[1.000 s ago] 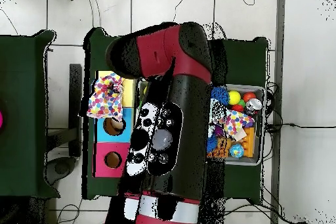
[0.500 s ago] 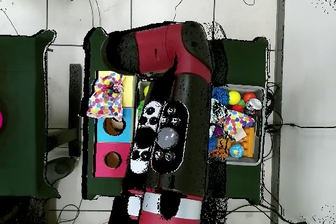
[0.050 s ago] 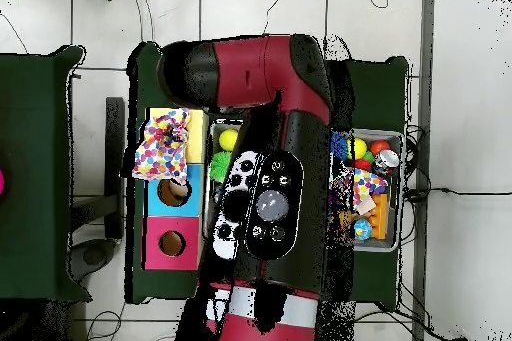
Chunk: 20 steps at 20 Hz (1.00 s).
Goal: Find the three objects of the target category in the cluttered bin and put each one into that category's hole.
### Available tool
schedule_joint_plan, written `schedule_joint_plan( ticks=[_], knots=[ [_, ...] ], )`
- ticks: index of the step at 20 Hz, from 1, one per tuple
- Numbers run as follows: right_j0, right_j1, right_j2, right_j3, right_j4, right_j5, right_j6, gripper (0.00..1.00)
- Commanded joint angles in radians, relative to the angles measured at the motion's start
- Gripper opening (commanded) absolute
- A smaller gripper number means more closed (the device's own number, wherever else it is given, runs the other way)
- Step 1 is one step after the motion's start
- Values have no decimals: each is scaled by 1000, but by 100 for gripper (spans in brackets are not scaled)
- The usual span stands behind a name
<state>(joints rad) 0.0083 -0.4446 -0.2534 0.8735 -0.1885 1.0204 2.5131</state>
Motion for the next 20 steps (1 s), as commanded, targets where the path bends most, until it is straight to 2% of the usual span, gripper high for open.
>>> schedule_joint_plan(
  ticks=[1, 9, 14, 20],
  knots=[
    [-31, 47, 101, 164, 87, -30, 135, 100],
    [-42, 50, 113, 275, 136, -189, 117, 100],
    [-35, 72, 107, 331, 167, -286, 170, 100],
    [-36, 92, 104, 377, 201, -376, 177, 100]
  ],
)
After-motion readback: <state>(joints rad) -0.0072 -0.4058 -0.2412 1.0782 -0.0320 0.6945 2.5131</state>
